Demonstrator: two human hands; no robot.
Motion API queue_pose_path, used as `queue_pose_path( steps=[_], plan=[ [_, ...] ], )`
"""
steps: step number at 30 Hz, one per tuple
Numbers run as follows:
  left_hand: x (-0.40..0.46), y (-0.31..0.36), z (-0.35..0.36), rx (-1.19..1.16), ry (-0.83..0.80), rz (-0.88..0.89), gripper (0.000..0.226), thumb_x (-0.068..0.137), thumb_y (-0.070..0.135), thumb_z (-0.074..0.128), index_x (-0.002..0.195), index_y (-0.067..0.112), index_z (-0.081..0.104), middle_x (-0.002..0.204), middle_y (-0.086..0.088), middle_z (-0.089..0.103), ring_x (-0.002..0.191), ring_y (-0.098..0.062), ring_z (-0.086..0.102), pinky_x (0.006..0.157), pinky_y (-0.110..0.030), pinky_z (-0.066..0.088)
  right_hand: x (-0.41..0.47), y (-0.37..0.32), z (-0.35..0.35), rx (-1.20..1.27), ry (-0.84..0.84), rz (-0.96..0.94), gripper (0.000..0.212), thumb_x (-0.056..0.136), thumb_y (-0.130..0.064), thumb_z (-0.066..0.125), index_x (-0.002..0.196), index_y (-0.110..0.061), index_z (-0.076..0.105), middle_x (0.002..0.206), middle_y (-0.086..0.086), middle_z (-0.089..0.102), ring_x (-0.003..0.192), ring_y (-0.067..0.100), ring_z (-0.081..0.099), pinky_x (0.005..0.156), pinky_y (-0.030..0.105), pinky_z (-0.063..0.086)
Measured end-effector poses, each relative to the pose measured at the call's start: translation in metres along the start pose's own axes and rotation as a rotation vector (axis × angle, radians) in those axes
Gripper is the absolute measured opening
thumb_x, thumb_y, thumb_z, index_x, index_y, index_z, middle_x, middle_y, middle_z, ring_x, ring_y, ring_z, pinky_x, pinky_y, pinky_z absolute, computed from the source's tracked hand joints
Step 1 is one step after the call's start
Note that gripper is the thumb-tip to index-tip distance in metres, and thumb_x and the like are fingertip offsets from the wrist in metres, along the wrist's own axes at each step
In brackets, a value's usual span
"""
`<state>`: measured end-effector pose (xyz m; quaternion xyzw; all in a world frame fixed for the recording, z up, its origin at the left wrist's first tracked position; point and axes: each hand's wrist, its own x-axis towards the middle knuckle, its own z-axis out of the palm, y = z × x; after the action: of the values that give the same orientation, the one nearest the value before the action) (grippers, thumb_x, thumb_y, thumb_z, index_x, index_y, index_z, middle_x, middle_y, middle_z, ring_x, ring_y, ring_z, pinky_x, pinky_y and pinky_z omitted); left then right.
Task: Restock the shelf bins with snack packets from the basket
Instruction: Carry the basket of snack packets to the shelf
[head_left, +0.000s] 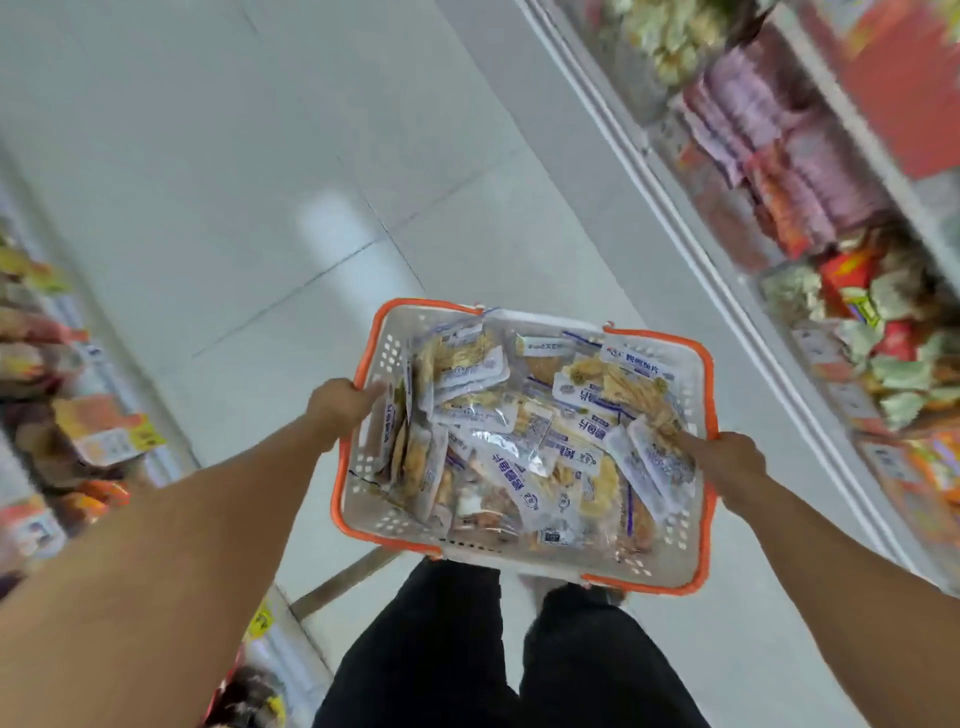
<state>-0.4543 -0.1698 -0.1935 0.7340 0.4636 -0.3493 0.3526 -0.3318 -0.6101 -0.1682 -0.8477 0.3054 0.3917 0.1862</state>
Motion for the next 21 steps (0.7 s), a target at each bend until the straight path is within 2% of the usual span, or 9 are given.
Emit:
queue_pose_path(
  steps=[2, 5, 11, 16, 18, 21],
  plan=[
    [-0.004, -0.004, -0.055, -0.098, 0.029, -0.050, 0.068, 0.092, 0.063, 0.050, 0.114, -0.001, 0.061, 0.112, -0.017, 0.063, 0.103, -0.037, 0.060, 0.077, -0.039, 0.049, -0.025, -0.068, -0.003, 0.000, -0.008, -0.046, 0.059, 0.078, -0.056, 0.076, 0.093, 0.000, 0.067, 0.090, 0.016, 0.070, 0.077, 0.032, 0.065, 0.068, 0.037, 0.054],
    [0.006, -0.003, -0.138, -0.219, 0.088, -0.075, 0.075, 0.092, 0.064, 0.049, 0.122, -0.004, 0.058, 0.121, -0.020, 0.061, 0.107, -0.038, 0.059, 0.078, -0.040, 0.048, -0.058, -0.176, -0.004, -0.025, -0.022, -0.134, 0.066, 0.075, -0.061, 0.075, 0.095, 0.001, 0.064, 0.092, 0.017, 0.068, 0.076, 0.032, 0.064, 0.060, 0.033, 0.049],
    [0.069, 0.034, -0.299, -0.376, 0.249, -0.100, 0.067, 0.097, 0.056, 0.045, 0.124, -0.005, 0.056, 0.121, -0.026, 0.060, 0.108, -0.040, 0.058, 0.080, -0.041, 0.045, -0.074, -0.394, 0.004, 0.010, -0.027, -0.311, 0.063, 0.076, -0.058, 0.076, 0.093, 0.000, 0.062, 0.082, 0.013, 0.062, 0.071, 0.030, 0.059, 0.054, 0.032, 0.042],
    [0.137, 0.074, -0.427, -0.527, 0.330, -0.143, 0.070, 0.095, 0.057, 0.047, 0.126, -0.005, 0.055, 0.126, -0.027, 0.059, 0.112, -0.042, 0.058, 0.090, -0.045, 0.050, -0.074, -0.577, 0.014, -0.003, -0.069, -0.405, 0.062, 0.078, -0.056, 0.077, 0.099, -0.001, 0.058, 0.097, 0.014, 0.063, 0.086, 0.034, 0.061, 0.068, 0.037, 0.050],
    [0.165, 0.090, -0.482, -0.593, 0.339, -0.151, 0.069, 0.094, 0.057, 0.049, 0.126, -0.003, 0.055, 0.123, -0.024, 0.060, 0.109, -0.041, 0.059, 0.091, -0.046, 0.049, -0.080, -0.652, 0.014, -0.014, -0.068, -0.433, 0.064, 0.077, -0.056, 0.077, 0.102, 0.001, 0.062, 0.100, 0.016, 0.066, 0.089, 0.036, 0.064, 0.074, 0.040, 0.055],
    [0.208, 0.112, -0.568, -0.666, 0.338, -0.125, 0.066, 0.092, 0.057, 0.051, 0.123, -0.001, 0.057, 0.116, -0.019, 0.063, 0.102, -0.037, 0.061, 0.092, -0.047, 0.052, -0.099, -0.766, 0.018, -0.057, -0.041, -0.477, 0.067, 0.080, -0.054, 0.075, 0.111, 0.004, 0.061, 0.106, 0.019, 0.064, 0.097, 0.039, 0.064, 0.076, 0.040, 0.053]
  ],
)
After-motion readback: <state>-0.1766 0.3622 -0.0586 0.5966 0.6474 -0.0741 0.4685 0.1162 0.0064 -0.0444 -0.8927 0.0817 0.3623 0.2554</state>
